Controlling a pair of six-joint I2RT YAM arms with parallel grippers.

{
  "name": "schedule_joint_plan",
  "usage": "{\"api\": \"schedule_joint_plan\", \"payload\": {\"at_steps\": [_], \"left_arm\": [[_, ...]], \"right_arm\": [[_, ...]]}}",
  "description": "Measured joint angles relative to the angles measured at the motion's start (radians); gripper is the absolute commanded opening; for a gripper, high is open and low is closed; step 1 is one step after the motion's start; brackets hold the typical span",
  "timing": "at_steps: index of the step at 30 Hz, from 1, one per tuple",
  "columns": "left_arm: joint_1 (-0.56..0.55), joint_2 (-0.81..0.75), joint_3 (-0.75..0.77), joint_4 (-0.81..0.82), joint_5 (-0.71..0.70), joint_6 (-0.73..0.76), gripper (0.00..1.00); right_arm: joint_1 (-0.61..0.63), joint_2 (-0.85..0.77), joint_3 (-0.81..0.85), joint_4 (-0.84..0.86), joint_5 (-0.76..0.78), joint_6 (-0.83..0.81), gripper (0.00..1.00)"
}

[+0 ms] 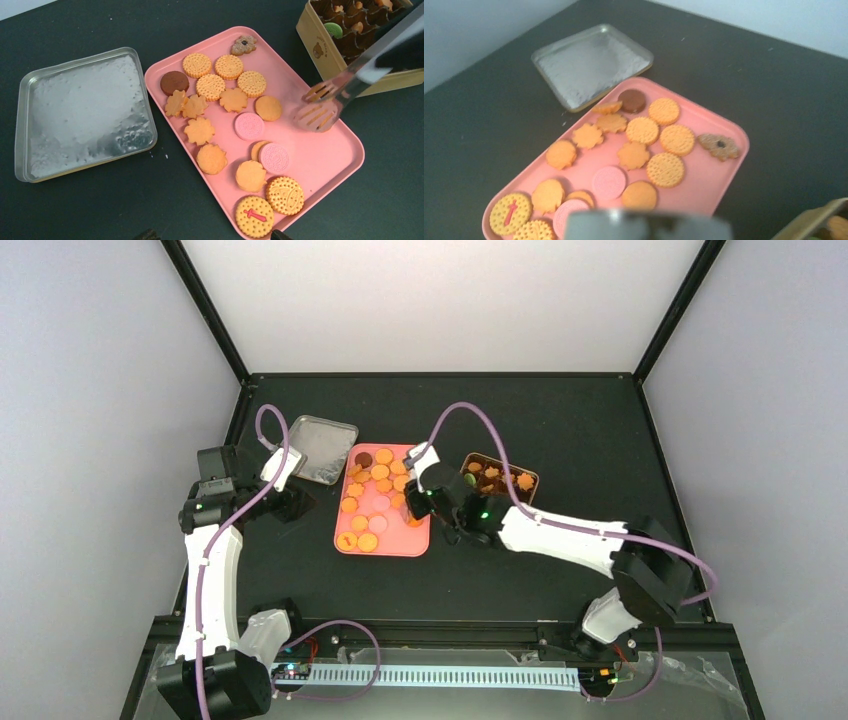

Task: Pack the cookies
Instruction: Pick up the fake cookies from the plate, then place the fake cookies in the empty pocket of the box.

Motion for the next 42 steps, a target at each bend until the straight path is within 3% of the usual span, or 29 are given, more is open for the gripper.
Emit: {"api": "schedule_joint_plan", "payload": {"at_steps": [14,29,42], "left_arm": [[0.0,0.0,0.0,0.0,0.01,0.0,0.6],[0.0,0.0,0.0,-0.005,0.018,0.0,0.6],[0.0,0.0,0.0,-0.006,0.019,0.005,0.6]], "right_arm": [[-0.298,-0.438,-0.111,-0.039,0.031,0.011,0.24],[-0.385,-0.532,-0.257,-0.113,0.112,0.014,0.29],[-0.41,-0.504,-0.264,-0.11,0.112,0.018,0.44]]}}
